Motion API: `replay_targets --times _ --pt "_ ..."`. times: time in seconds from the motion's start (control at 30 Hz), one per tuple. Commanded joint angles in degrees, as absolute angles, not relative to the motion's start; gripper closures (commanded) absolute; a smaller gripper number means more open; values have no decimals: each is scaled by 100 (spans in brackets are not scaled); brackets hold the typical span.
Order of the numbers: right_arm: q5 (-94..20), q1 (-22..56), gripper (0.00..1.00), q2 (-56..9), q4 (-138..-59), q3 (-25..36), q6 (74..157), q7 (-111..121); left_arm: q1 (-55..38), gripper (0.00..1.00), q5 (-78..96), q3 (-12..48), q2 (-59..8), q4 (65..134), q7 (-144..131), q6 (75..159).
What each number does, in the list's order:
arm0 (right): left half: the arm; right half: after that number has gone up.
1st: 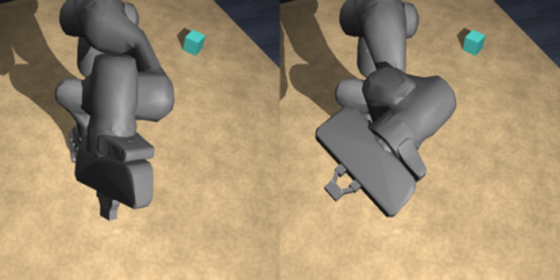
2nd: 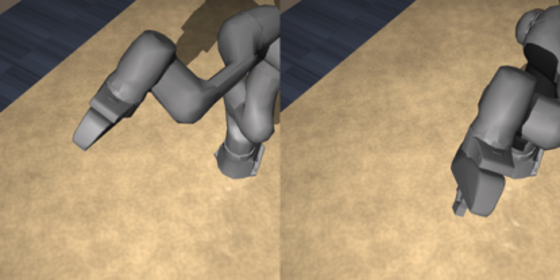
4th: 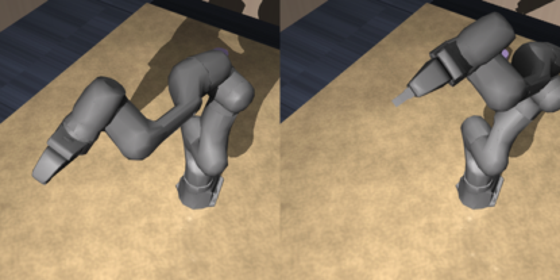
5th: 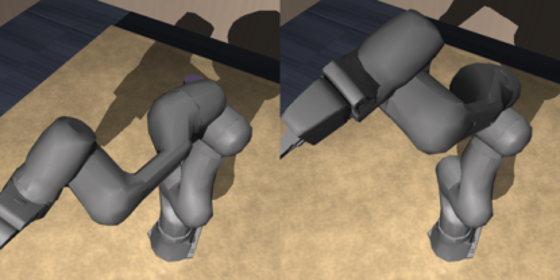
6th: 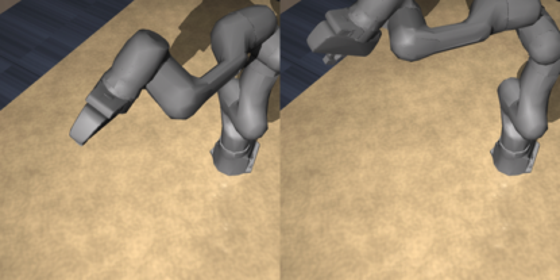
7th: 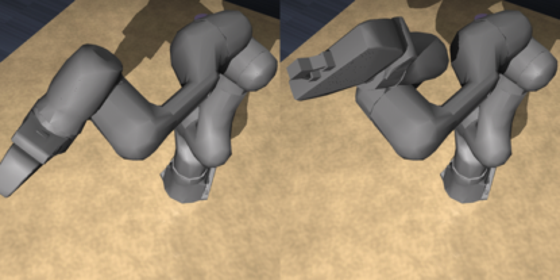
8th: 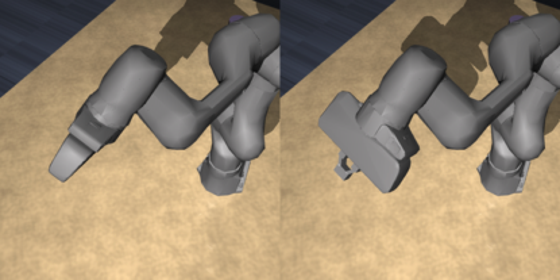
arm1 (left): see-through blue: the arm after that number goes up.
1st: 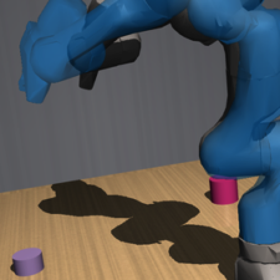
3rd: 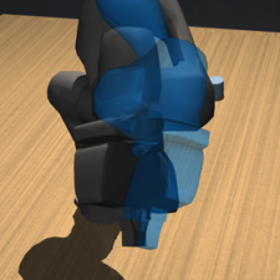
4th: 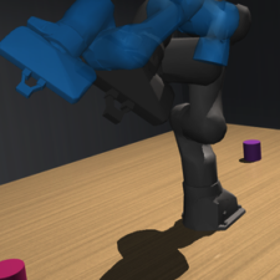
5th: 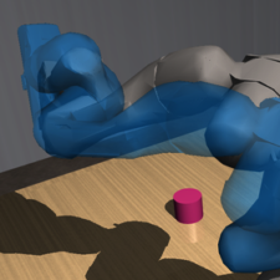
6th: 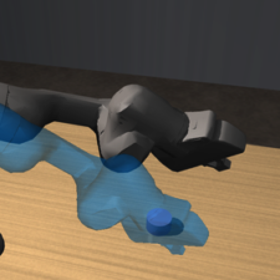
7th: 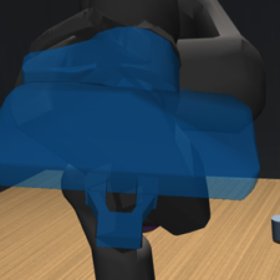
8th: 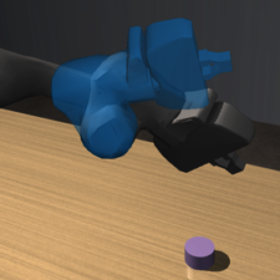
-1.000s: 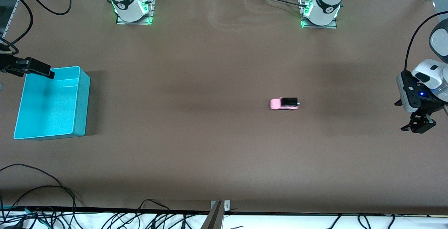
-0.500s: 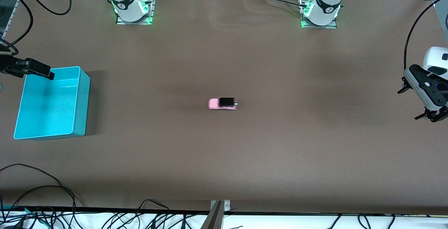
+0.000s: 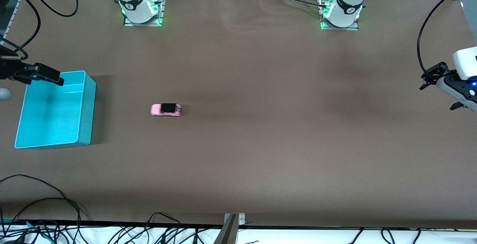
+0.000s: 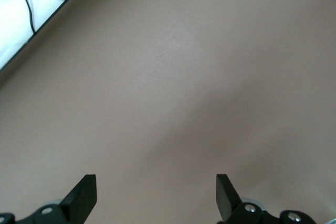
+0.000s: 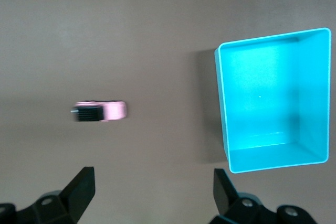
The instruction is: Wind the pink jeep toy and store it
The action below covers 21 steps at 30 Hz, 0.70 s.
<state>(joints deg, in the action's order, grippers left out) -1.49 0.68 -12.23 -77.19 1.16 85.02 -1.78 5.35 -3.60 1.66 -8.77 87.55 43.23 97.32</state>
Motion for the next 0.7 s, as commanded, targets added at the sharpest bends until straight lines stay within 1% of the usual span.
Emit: replay_targets --times 0.0,0.23,0.43,0.67 --pt "-229 70 0 -1161 -8190 70 8762 -105 554 0 -527 290 -800 8692 3491 9431" --pt "-220 79 0 -940 -8824 -44 9096 -106 554 0 -527 571 -712 8684 2199 9123" --pt "-237 88 0 -826 -9623 -193 10097 324 563 0 -519 694 -642 8684 1732 9018" --pt "-246 79 0 -721 -10537 -193 10906 1273 571 0 -457 703 -642 8675 1670 9018"
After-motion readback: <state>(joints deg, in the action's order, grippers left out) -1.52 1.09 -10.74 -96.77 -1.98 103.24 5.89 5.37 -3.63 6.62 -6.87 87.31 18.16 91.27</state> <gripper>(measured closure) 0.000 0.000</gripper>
